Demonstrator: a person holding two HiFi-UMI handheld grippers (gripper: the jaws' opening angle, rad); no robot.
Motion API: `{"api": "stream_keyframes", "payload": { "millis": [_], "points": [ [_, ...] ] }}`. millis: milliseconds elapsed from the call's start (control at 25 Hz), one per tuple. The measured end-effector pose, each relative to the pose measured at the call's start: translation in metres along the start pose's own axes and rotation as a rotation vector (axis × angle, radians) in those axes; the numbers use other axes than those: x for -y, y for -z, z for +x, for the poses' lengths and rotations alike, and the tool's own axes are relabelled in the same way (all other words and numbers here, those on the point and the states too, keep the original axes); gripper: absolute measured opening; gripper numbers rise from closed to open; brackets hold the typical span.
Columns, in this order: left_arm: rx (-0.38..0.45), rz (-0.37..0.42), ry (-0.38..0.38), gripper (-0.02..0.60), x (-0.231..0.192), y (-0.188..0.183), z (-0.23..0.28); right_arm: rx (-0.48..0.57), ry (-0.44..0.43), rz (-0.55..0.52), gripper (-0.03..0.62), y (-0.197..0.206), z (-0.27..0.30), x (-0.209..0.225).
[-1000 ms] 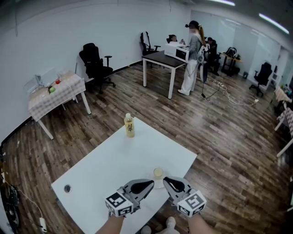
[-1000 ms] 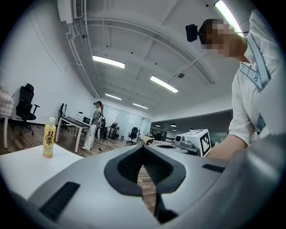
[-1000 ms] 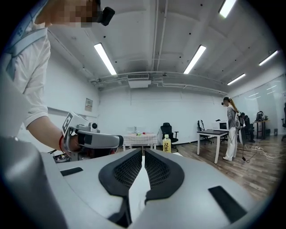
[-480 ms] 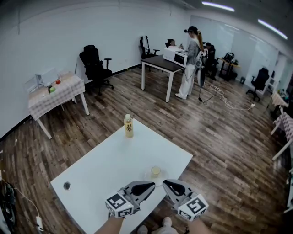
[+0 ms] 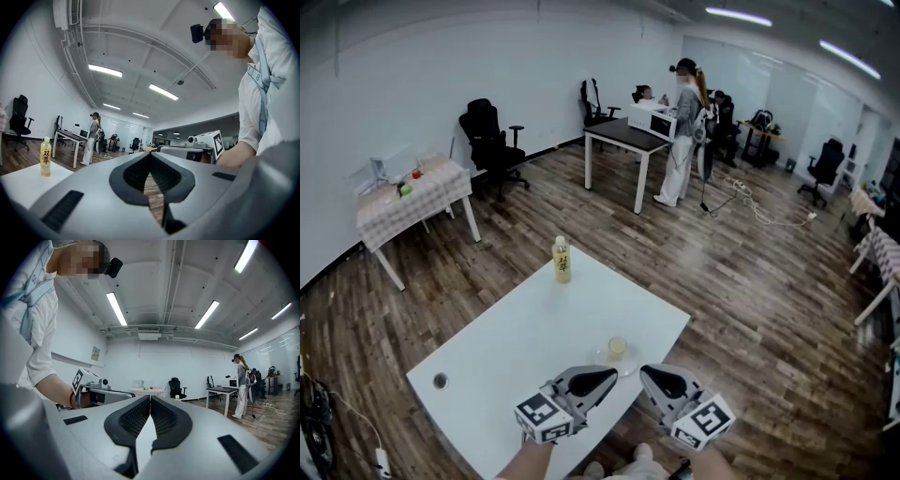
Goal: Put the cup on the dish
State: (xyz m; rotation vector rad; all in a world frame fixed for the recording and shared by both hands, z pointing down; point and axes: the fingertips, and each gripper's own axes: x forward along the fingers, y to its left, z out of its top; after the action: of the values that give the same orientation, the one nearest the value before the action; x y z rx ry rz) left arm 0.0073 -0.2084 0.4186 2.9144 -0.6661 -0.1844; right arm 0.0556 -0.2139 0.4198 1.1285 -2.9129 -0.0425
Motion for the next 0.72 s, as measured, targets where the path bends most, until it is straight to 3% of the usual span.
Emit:
{"api": "stream_keyframes", "payload": {
  "millis": [720],
  "points": [
    [-0.046, 0.077, 0.084, 0.000, 0.038, -0.005, 0.001, 0.017, 0.000, 0.007, 0.032, -0.011, -0.020, -0.017]
  ]
}}
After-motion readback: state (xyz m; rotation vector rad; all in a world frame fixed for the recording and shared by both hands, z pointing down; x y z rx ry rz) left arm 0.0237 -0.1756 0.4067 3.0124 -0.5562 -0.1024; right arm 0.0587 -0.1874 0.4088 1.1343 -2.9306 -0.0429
